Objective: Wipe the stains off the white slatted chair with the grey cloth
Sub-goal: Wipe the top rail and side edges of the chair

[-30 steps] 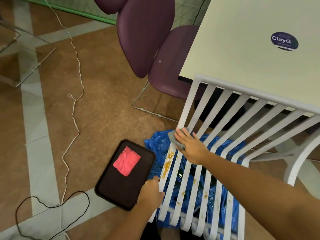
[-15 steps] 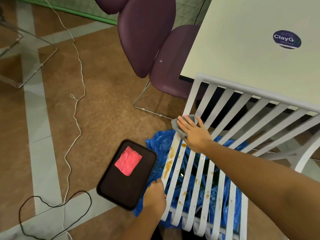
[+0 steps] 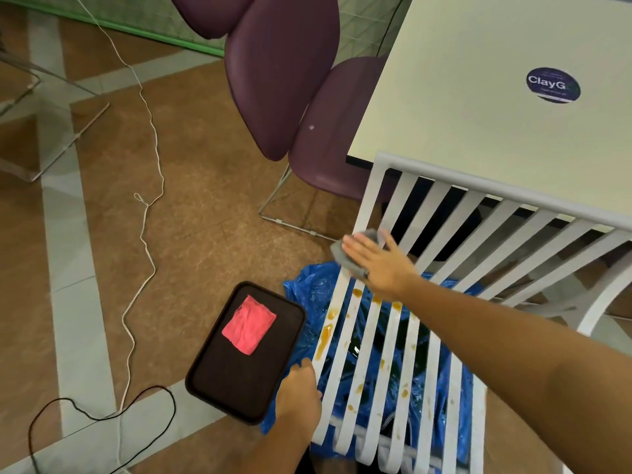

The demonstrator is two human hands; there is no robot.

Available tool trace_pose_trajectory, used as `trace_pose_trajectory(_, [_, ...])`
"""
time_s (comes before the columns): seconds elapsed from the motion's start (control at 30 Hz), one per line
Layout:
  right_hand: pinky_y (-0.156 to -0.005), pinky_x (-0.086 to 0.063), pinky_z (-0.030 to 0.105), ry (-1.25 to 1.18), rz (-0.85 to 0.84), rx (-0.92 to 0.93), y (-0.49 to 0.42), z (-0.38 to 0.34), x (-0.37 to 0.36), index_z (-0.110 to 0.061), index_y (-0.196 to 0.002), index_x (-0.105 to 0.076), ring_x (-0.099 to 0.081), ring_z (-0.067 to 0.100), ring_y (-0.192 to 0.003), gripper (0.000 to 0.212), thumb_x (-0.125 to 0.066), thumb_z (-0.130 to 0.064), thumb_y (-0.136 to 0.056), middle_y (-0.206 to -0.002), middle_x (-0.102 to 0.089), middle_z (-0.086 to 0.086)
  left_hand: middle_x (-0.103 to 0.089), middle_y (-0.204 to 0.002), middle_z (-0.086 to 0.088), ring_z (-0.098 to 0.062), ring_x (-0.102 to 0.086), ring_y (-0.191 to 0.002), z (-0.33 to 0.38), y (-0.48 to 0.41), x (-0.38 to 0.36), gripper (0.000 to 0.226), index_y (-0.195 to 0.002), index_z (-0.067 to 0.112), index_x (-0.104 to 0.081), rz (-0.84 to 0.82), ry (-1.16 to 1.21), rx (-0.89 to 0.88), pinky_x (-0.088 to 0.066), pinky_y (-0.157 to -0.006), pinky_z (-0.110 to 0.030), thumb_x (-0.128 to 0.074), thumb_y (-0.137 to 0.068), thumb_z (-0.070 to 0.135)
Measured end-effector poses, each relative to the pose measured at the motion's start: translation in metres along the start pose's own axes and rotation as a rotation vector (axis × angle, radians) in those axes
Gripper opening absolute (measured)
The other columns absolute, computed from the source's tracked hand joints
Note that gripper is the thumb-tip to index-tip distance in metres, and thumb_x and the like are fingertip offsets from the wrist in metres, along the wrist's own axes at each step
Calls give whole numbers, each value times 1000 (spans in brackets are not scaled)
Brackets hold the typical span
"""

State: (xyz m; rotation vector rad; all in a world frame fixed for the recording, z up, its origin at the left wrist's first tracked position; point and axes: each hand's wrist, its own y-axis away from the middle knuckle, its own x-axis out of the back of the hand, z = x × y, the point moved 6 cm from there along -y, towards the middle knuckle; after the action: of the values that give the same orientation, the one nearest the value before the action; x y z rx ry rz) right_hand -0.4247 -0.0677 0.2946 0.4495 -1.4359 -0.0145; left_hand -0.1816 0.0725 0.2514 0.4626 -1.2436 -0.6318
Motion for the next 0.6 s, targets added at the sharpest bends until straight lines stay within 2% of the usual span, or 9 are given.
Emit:
trace_pose_trajectory(0.13, [-119, 17, 53, 72, 171, -165, -16, 34, 50, -18, -159, 2, 13, 19, -153, 68, -20, -49, -103, -167, 7, -1, -58, -131, -5, -20, -63, -116, 2, 1, 0, 44, -133, 15, -46, 11, -9, 2, -54, -94, -28, -68, -96, 24])
trace_pose_trajectory(0.23, [-120, 15, 55, -34, 119, -211, -14, 25, 39, -19, -158, 7, 19, 20, -152, 69, -22, -49, -103, -166, 14, -1, -57, -132, -5, -20, -63, -117, 2, 2, 0, 44, -134, 15, -45, 18, -17, 0, -53, -95, -27, -67, -97, 25])
trace_pose_trajectory(0.37, [-122, 10, 55, -303, -108, -24, 20, -40, -17, -26, -159, 7, 22, 15, -150, 66, -20, -53, -106, -165, 15, -7, -59, -129, -5, -20, -64, -115, 2, 2, 1, 43, -132, 16, -47, 14, -11, 10, -54, -93, -27, -68, -96, 25])
trace_pose_trajectory(0.43, [-121, 13, 51, -384, -149, 51, 45, -81, -42, -28, -159, 5, 23, 11, -150, 64, -20, -54, -106, -164, 15, -11, -61, -125, -4, -20, -64, -113, 0, 2, 1, 42, -129, 16, -49, 5, -11, 21, -55, -92, -29, -71, -94, 26])
trace_pose_trajectory(0.5, [-119, 19, 46, -399, -145, 80, 62, -108, -54, -28, -160, 3, 19, 12, -151, 63, -19, -54, -106, -165, 13, -12, -62, -123, -4, -20, -64, -111, -2, 0, 1, 42, -128, 17, -50, 4, 5, 35, -55, -92, -30, -71, -93, 26])
trace_pose_trajectory(0.6, [-118, 17, 53, -235, -119, 163, 62, -103, -54, -28, -160, -2, 13, 16, -153, 65, -12, -58, -104, -166, 4, -9, -61, -125, -3, -19, -64, -113, -4, 1, 0, 44, -131, 17, -49, 0, 5, 38, -55, -93, -29, -71, -93, 26])
